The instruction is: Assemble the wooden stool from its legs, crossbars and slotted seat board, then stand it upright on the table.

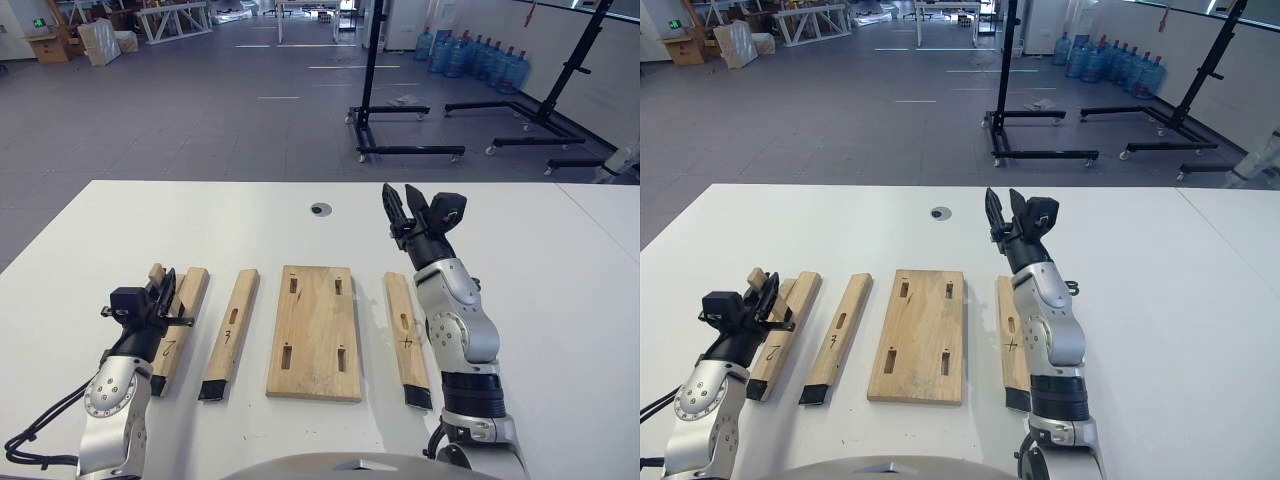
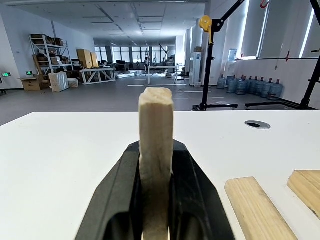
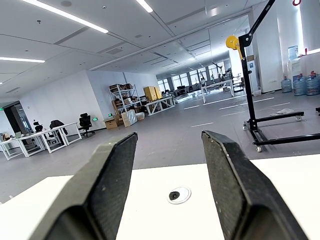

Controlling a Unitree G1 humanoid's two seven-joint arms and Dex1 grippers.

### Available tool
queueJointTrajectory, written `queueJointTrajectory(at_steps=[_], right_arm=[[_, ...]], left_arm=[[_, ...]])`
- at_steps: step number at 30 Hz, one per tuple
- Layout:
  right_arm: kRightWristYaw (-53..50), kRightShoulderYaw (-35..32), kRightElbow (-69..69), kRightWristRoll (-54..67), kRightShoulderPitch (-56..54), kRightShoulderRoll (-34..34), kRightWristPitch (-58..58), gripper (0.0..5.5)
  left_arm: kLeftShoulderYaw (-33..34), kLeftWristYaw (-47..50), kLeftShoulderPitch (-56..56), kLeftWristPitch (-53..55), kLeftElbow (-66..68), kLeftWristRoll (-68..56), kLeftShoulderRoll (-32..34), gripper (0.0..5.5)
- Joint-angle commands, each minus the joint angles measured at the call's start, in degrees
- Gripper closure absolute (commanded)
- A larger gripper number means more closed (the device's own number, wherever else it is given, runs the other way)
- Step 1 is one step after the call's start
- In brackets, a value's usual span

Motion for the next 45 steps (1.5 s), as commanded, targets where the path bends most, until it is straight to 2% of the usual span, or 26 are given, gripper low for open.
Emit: queueJointTrajectory(at_steps=[1, 3, 15, 24, 28, 32, 40, 45], right_arm=[[-0.21, -0.21, 0.00, 0.31, -1.31, -0.15, 0.72, 3.14], [-0.23, -0.20, -0.02, 0.29, -1.31, -0.12, 0.68, 3.14], [-0.54, -0.34, 0.00, 0.13, -1.37, 0.36, -0.12, 3.14], [-0.42, -0.55, 0.07, 0.52, -1.43, 0.45, -0.44, 3.14], [-0.24, -1.28, 0.07, 1.61, -1.54, 0.95, -0.95, 3.14], [-0.14, -1.35, 0.19, 2.13, -1.97, 1.39, -1.50, 3.14], [-0.35, -1.16, 1.00, 1.71, -2.78, 1.83, -2.45, 3.14], [-0.32, -0.84, 1.87, 1.52, -3.46, 1.68, -2.38, 3.14]], left_arm=[[-2.54, -1.08, 5.36, 5.81, 6.72, 1.16, -1.04, 5.11], [-2.11, -1.21, 4.47, 6.11, 7.05, 0.67, -0.53, 5.11], [-0.23, 2.20, 1.49, 11.74, -3.53, -1.35, -0.71, 3.26], [2.72, 5.83, -2.84, 14.95, -17.33, -3.16, 0.09, 3.22], [4.87, 3.84, -6.80, 18.43, -21.85, -5.60, 4.27, 3.22], [5.07, 5.10, -11.82, 22.85, -24.99, -8.63, 5.57, 3.22], [6.76, 7.20, -22.76, 29.18, -23.43, -10.78, 8.68, 3.22], [1.85, 6.72, -20.18, 33.02, -17.47, -8.17, 7.54, 3.22]])
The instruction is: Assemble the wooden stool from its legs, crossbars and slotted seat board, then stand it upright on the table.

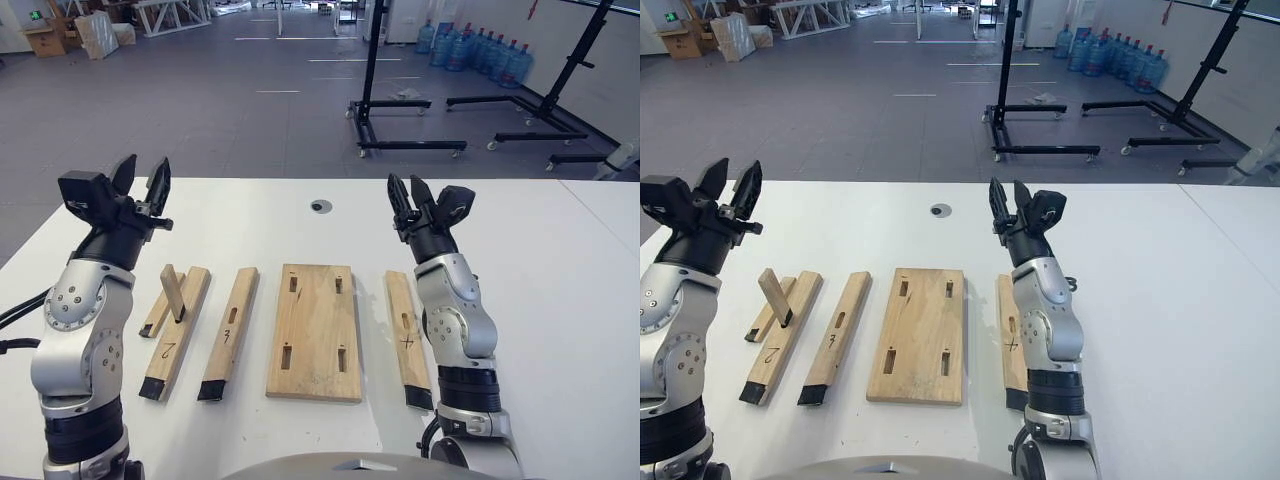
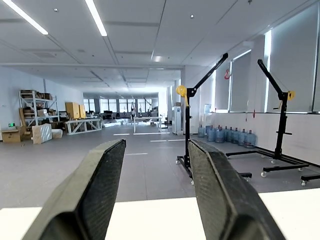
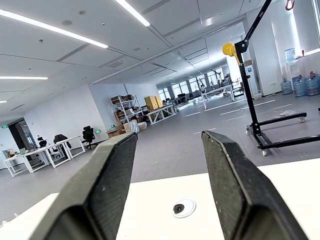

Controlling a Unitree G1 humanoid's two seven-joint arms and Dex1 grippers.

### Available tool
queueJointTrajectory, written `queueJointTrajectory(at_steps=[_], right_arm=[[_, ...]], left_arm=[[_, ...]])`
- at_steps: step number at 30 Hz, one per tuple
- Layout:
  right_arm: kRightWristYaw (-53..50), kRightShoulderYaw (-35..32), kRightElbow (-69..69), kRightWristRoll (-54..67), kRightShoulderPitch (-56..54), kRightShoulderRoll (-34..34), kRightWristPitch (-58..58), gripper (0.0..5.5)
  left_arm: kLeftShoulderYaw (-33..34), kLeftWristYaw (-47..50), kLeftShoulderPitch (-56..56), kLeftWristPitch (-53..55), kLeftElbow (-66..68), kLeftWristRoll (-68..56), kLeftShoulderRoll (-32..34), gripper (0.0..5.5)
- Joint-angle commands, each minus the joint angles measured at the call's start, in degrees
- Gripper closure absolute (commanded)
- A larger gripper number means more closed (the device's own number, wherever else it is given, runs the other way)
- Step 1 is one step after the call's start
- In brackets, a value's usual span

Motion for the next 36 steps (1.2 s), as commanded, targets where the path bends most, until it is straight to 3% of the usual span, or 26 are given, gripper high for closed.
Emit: queueJointTrajectory(at_steps=[1, 4, 7, 17, 23, 31, 36], right_arm=[[-0.21, 0.44, 0.76, -0.31, -2.01, 0.09, 0.19, 3.14], [-0.18, 0.44, 0.95, -0.18, -2.20, -0.05, 0.36, 3.14], [-0.21, 0.16, 0.86, -0.02, -2.31, -0.26, 0.49, 3.14], [-0.28, -0.19, 0.94, -0.33, -2.73, -0.51, -0.16, 3.14], [-0.45, -0.57, 0.40, -0.39, -2.28, -0.69, -0.34, 3.14], [-1.01, -0.64, -1.19, -0.26, -0.37, -0.70, 0.29, 3.14], [-0.84, -0.13, -1.14, -0.20, -0.31, -0.62, 0.69, 3.14]], left_arm=[[-5.54, -0.84, 4.21, 2.08, 7.62, 4.37, -0.57, 3.22], [-9.16, -2.24, 8.79, -0.87, 15.32, 9.61, -0.18, 3.22], [-8.07, -3.29, 10.13, -2.95, 18.10, 10.13, -0.42, 3.22], [-5.57, -2.82, 6.65, -2.71, 11.35, 4.76, -3.46, 3.22], [1.42, 2.35, 5.08, -2.18, 5.32, 3.09, -3.65, 3.22], [12.34, -3.12, 7.82, -2.85, 10.42, -1.54, 2.08, 3.22], [13.52, -8.39, 20.29, -5.90, 16.76, 1.05, 0.87, 3.22]])
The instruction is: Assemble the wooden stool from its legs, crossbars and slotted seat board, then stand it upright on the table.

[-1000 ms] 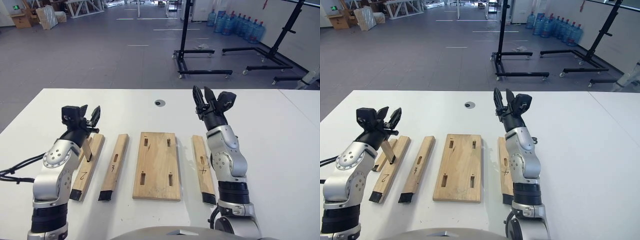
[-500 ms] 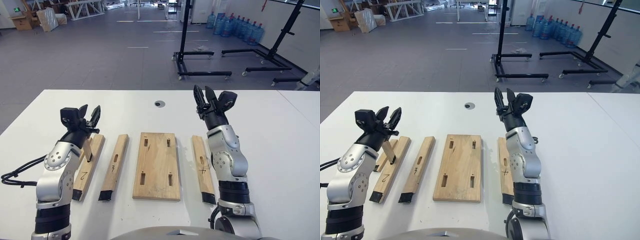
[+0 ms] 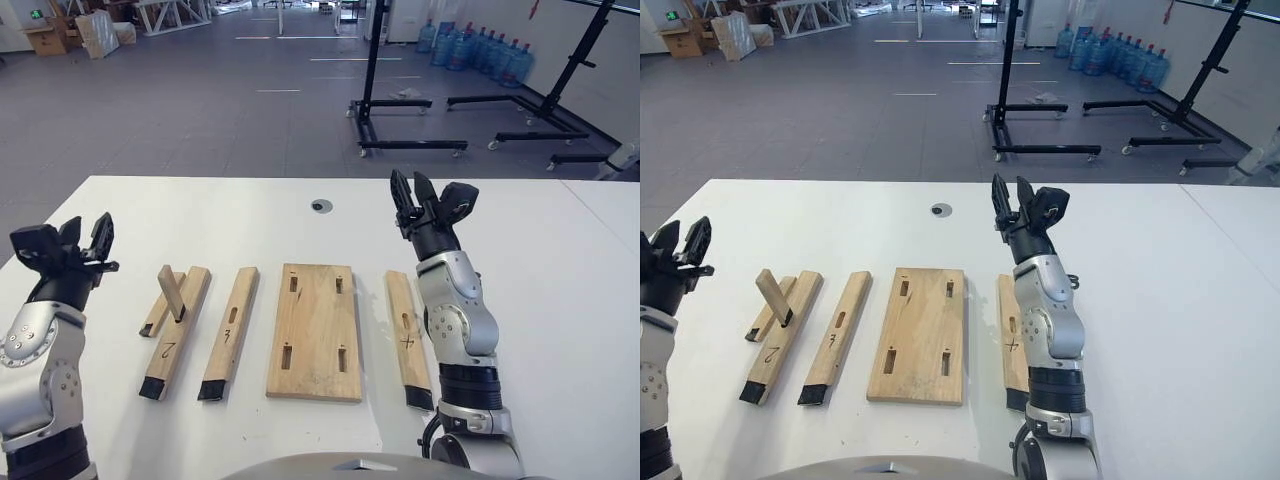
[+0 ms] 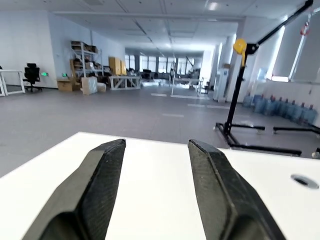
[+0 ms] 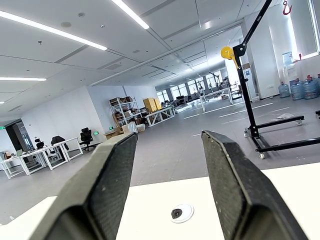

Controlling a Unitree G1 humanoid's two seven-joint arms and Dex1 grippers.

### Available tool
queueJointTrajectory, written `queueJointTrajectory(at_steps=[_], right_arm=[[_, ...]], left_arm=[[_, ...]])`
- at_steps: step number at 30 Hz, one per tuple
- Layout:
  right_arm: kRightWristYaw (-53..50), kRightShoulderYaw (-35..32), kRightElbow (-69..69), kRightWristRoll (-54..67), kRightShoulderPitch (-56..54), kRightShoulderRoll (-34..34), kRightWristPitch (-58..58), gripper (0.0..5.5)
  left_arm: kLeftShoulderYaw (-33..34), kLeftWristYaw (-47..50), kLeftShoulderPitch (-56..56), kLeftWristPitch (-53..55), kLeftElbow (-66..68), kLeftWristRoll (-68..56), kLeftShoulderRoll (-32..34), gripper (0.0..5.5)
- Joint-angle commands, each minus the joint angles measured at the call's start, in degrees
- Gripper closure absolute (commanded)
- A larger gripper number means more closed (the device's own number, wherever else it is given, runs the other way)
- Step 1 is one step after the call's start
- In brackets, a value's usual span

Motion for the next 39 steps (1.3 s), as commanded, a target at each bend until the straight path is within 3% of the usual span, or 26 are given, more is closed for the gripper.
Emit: queueJointTrajectory(at_steps=[1, 7, 16, 25, 34, 39], right_arm=[[-0.39, 0.11, -0.71, -0.22, 0.59, -0.25, 0.70, 3.14], [-0.86, 0.55, -1.67, -0.24, 1.91, 0.12, 0.86, 3.14], [-2.66, 1.70, -4.45, -0.57, 4.65, 1.09, 1.46, 3.14], [-3.15, 2.07, -5.50, -0.63, 5.22, 0.67, 2.24, 3.14], [-3.59, 2.82, -7.13, -1.08, 5.96, 0.37, 2.90, 3.14], [-3.71, 3.16, -7.39, -1.43, 6.03, 0.52, 3.02, 3.14]], left_arm=[[-0.96, -4.29, 11.30, -2.26, 3.95, 2.18, -2.30, 3.22], [-5.61, -10.34, 20.69, -3.93, 1.38, 2.61, -3.89, 3.22], [-10.47, -14.68, 24.20, -4.28, -3.91, 5.04, -1.65, 2.04], [-16.79, -13.41, 26.46, -2.36, -3.50, 12.34, -0.61, 2.04], [-18.69, -11.49, 25.64, 2.22, -1.88, 15.32, 0.44, 2.04], [-19.27, -12.17, 24.76, 4.41, -2.96, 14.01, 0.67, 2.81]])
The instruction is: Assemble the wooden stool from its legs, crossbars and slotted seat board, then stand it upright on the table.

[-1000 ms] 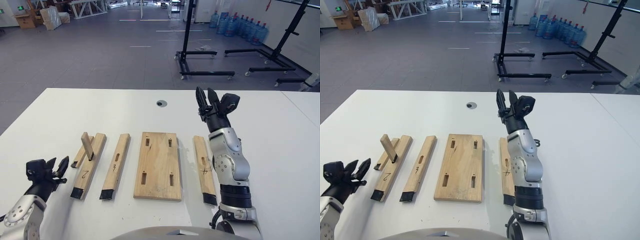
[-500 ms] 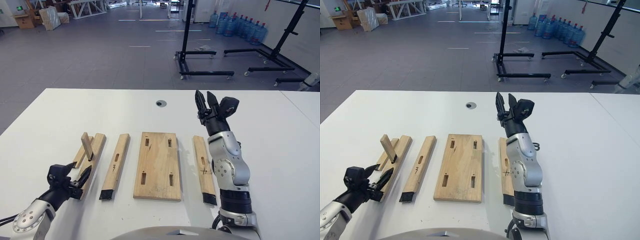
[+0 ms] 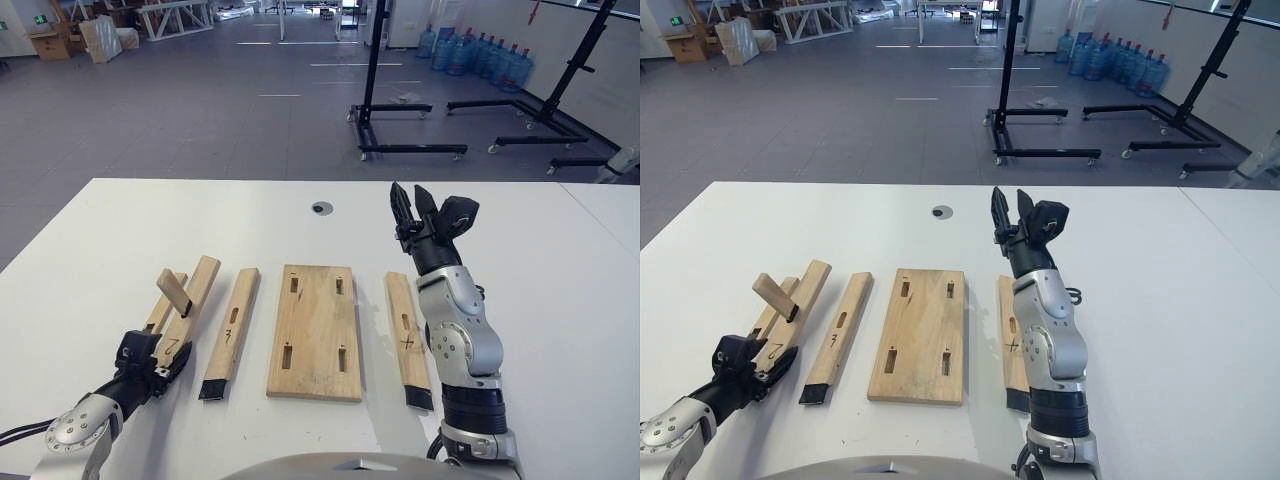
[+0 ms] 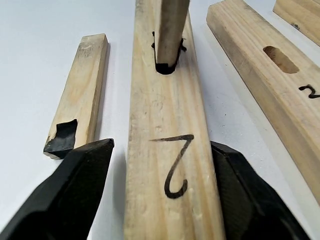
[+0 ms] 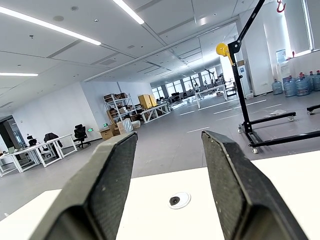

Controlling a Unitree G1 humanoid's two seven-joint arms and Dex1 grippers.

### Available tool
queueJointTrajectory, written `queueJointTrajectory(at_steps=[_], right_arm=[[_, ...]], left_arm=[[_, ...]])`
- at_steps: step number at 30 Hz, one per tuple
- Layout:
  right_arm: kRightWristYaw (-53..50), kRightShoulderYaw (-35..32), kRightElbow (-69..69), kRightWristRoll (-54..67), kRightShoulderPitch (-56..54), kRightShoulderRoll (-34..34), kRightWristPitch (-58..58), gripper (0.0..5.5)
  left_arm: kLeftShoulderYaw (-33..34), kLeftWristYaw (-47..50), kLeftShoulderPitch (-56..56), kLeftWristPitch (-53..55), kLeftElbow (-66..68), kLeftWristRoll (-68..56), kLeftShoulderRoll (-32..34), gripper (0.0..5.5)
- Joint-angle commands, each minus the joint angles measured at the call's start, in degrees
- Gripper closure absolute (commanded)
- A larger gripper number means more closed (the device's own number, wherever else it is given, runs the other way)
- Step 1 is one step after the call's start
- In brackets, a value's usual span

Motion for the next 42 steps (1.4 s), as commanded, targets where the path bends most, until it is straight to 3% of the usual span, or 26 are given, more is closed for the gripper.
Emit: queueJointTrajectory(at_steps=[1, 5, 15, 19, 23, 27, 33, 36, 42], right_arm=[[-0.46, 0.42, -0.72, -0.56, 0.18, 0.17, 0.59, 3.14], [-0.37, 0.28, -0.60, -0.55, -0.04, 0.03, 0.66, 3.14], [0.01, 0.27, -0.15, -0.69, -0.42, -0.10, 0.54, 3.14], [0.67, 0.11, 0.13, -0.37, -1.26, -0.46, 0.74, 3.14], [2.68, -0.06, 0.90, 1.49, -3.20, -1.04, 1.92, 3.14], [8.85, -0.36, 1.05, 9.94, -5.19, -1.80, 7.30, 3.14], [26.60, -4.98, 2.45, 35.81, -6.72, -6.44, 21.69, 2.15], [30.98, -4.74, 6.31, 38.13, -9.85, -8.22, 24.08, 1.74], [35.63, -4.22, 7.88, 42.97, -13.09, -7.75, 27.73, 1.74]], left_arm=[[-0.92, -0.14, 0.28, 2.84, 0.12, -0.47, 0.09, 2.93], [-0.92, -0.06, 0.76, 3.64, -0.51, -0.83, 0.00, 3.47], [-0.85, 1.89, -1.50, 0.91, -1.94, -0.89, -1.85, 3.48], [2.41, 0.32, -10.89, -4.06, -1.91, -5.32, -1.66, 3.48], [4.64, 1.61, -23.00, -0.98, -5.34, -11.63, -0.51, 3.48], [1.29, 1.03, -29.51, 1.92, -7.16, -17.12, -2.52, 3.48], [-4.31, -7.62, -35.96, 12.42, -2.17, -35.03, -6.39, 3.48], [-5.55, -12.44, -37.73, 16.02, 1.07, -39.83, -5.71, 3.48], [-10.15, -22.84, -36.41, 20.19, 0.53, -42.54, -1.71, 3.48]])
